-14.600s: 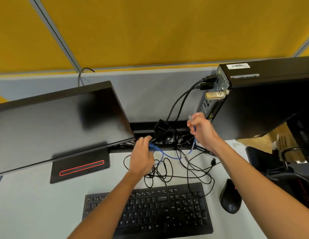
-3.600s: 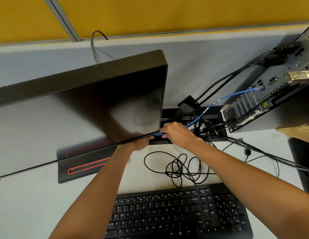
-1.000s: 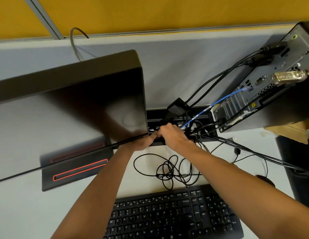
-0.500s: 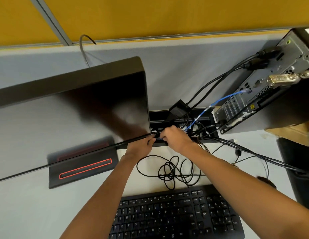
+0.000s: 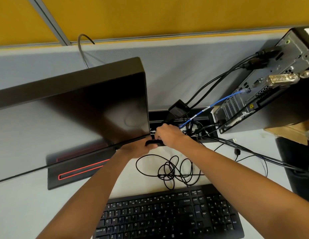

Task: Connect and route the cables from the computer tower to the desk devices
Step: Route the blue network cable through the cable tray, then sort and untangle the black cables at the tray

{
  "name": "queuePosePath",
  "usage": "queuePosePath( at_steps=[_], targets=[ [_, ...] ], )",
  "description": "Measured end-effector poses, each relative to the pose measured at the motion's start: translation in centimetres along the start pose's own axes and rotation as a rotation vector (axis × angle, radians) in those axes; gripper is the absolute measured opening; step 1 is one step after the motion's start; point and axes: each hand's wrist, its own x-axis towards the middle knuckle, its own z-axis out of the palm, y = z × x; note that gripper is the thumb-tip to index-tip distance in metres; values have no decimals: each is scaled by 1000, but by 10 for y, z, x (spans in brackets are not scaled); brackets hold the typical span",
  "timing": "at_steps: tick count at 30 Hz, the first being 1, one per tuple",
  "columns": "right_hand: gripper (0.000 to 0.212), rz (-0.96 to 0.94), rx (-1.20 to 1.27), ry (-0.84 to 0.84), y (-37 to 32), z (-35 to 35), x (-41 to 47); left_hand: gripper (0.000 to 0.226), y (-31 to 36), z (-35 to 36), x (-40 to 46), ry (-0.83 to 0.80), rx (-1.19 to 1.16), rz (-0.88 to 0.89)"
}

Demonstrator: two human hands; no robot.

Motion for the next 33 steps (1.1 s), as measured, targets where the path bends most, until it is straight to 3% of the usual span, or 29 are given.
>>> queuePosePath(
  at_steps=[5,9,16,19,21,25,29,33],
  targets=[
    [38,-95,-60,178,14,13,-12,22,-3,6,1,47,-38,-54],
    [40,-153,-11,317,19,14,-23,39,7,6,-2,84,-48,-100],
    [38,-200,-50,426,35,15,-36,35,8,9,-6,247,87,-251],
    [33,-262,-42,486,37,19,-47,31,9,8,-8,301,-22,-317],
    [24,-278,-39,458,40,24,-62,31,14,8,-11,287,-75,-344],
    [16,-194,-4,212,52,36,-93,28,33,7,-18,342,-123,-351],
    [22,-210,-106,229,54,46,-122,22,48,11,-26,409,-187,-337],
    [39,-188,-179,39,51,62,-141,22,71,11,-40,347,-450,-204]
  ],
)
